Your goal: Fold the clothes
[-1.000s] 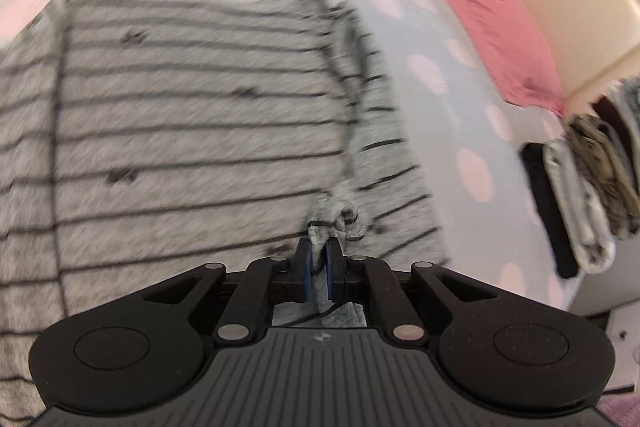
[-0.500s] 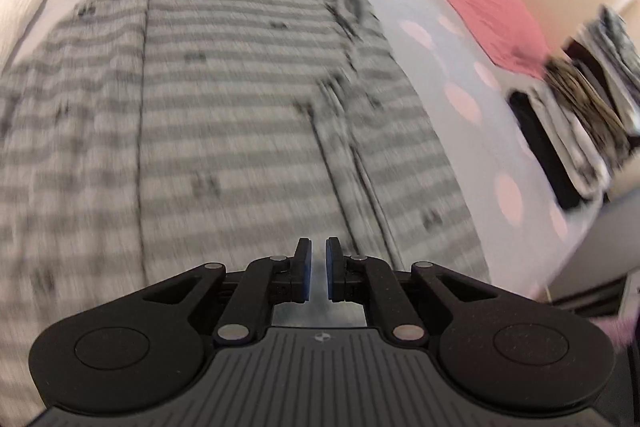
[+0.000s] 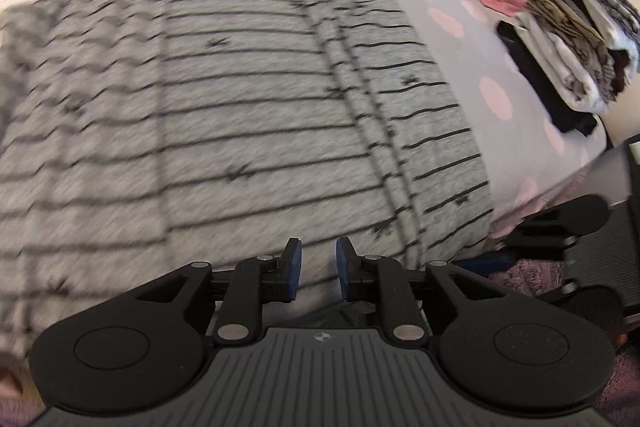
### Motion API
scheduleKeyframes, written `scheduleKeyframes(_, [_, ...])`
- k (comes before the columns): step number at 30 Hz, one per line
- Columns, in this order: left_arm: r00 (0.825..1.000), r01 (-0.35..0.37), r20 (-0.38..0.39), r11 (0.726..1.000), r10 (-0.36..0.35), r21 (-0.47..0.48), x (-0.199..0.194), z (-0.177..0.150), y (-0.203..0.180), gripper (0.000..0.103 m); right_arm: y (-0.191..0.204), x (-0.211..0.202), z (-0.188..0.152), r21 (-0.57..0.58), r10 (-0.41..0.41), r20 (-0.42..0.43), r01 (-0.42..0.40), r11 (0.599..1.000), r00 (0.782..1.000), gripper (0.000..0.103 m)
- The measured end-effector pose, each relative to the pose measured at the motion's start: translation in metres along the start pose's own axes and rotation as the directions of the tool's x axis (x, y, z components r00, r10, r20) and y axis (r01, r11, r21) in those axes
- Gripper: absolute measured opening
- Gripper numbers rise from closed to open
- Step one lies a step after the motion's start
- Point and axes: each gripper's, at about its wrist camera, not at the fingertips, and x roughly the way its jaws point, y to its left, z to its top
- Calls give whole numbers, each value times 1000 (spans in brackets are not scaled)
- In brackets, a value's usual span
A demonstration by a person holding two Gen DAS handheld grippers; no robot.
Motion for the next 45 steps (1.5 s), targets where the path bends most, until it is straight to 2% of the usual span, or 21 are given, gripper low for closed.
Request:
scheduleKeyframes(3, [1000,-12,12,998,13,-59,-12,-11,15,18,10,-21,6,-18,-6,80,7,1000,997,53])
scheduleKeyframes(6, [998,-33,51,989,40,-142,-30,-22,35,18,20,-38,17,-25,3,159,1,1000,987,55])
scheduleKeyframes(8, [992,-60,93,974,82,-218,-46,-32,51,18,26,-43,26,-23,6,196,-2,1000,981,55])
scheduleKeyframes(10, [983,-85,133,949,130,-303,-62,-42,68,20,35,-46,38,-30,-6,205,13,999,979,55])
scheduleKeyframes(13, [964,-109,174,894,202,-435,-79,-56,95,33,50,-44,50,-78,-2,201,18,997,980,55])
scheduleKeyframes(14, [961,-114,174,878,217,-465,-82,-61,102,37,54,-43,55,-97,9,201,11,995,980,55])
scheduleKeyframes(16, [956,-125,166,847,242,-517,-86,-69,116,37,61,-41,63,-134,30,200,-3,991,979,56])
scheduleKeyframes(18, [955,-145,145,832,260,-535,-84,-75,125,38,65,-40,68,-154,42,198,-11,988,979,57])
scheduleKeyframes(23, [951,-186,119,837,285,-515,-74,-81,134,40,78,-28,82,-185,20,180,14,983,984,59])
scheduleKeyframes(28, [934,-267,76,824,348,-499,-66,-82,144,40,87,-20,91,-221,6,169,32,975,986,63])
scheduleKeyframes(35, [929,-310,68,867,363,-390,-52,-76,146,40,96,-12,92,-263,23,149,18,965,989,66])
scheduleKeyframes(38, [940,-278,81,883,331,-379,-53,-77,145,25,97,-9,93,-264,26,143,12,964,989,66])
scheduleKeyframes(41, [942,-273,90,893,324,-358,-55,-77,141,11,100,-7,95,-270,33,142,7,963,989,66])
scheduleKeyframes(45, [944,-258,106,898,314,-357,-65,-77,136,6,102,-7,94,-275,36,138,4,961,990,66])
